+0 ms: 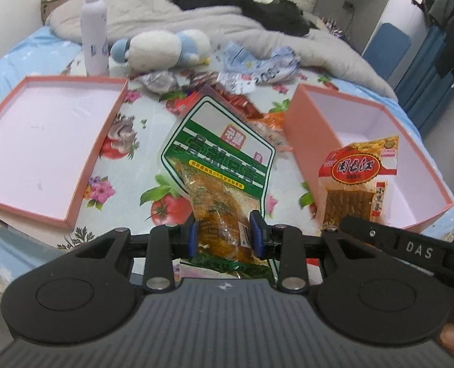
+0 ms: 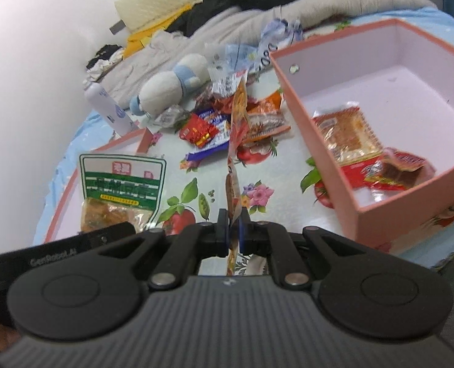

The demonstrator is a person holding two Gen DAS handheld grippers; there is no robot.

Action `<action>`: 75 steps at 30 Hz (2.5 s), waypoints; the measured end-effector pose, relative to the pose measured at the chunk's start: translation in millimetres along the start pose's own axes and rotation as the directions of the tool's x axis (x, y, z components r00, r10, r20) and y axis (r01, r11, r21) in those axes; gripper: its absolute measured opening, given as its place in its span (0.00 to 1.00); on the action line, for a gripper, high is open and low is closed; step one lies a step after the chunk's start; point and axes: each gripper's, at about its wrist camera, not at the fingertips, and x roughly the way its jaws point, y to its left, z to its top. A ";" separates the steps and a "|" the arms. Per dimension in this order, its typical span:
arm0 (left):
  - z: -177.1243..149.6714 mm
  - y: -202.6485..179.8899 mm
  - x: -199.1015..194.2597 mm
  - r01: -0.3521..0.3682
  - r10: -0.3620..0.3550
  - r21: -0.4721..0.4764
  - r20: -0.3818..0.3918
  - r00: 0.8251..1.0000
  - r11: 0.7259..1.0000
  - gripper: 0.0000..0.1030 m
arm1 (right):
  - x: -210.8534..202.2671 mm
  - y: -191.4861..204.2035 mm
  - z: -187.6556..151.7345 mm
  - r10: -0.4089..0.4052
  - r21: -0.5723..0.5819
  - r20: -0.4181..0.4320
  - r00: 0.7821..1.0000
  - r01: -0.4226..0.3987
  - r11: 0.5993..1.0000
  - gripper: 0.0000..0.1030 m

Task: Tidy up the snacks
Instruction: 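Carry the green bag with the left gripper while the right carries its bag over the deep box, then open both grippers to drop the bags into the deep box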

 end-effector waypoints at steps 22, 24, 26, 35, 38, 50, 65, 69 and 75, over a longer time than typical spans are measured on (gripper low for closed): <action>12.8 -105.3 -48.8 0.124 -0.130 0.108 0.059 0.990 0.986 0.37 | -111.9 -43.1 14.0 -0.098 -0.001 0.152 0.984 0.099 0.995 0.08; 15.9 -115.4 -45.5 0.136 -0.143 0.118 0.054 0.988 0.984 0.37 | -115.2 -50.9 18.5 -0.110 0.008 0.154 0.982 0.110 0.994 0.08; 20.3 -126.2 -40.1 0.150 -0.157 0.128 0.045 0.987 0.980 0.37 | -116.1 -59.2 24.3 -0.124 0.017 0.155 0.980 0.123 0.992 0.08; 51.2 -172.6 19.1 0.192 -0.191 0.152 -0.020 0.981 0.970 0.38 | -87.3 -105.9 64.1 -0.163 0.059 0.110 0.980 0.158 0.986 0.08; 66.9 -183.3 51.8 0.215 -0.208 0.129 -0.065 0.976 0.968 0.38 | -70.0 -120.2 82.7 -0.175 0.061 0.095 0.980 0.170 0.984 0.09; 104.8 -226.6 179.1 0.246 -0.216 0.148 -0.192 0.957 0.958 0.38 | 13.5 -185.3 126.5 -0.243 0.090 0.000 0.970 0.242 0.966 0.09; 106.9 -232.2 228.8 0.244 -0.197 0.170 -0.255 0.947 0.955 0.56 | 48.9 -221.4 123.0 -0.298 0.122 -0.104 0.949 0.310 0.943 0.11; 108.1 -230.5 203.3 0.247 -0.209 0.177 -0.207 0.956 0.953 0.59 | 33.5 -217.1 120.2 -0.297 0.155 -0.088 0.951 0.308 0.939 0.35; 99.9 -218.0 145.6 0.235 -0.214 0.174 -0.133 0.968 0.956 0.60 | -5.7 -193.3 108.5 -0.276 0.158 -0.012 0.961 0.275 0.948 0.44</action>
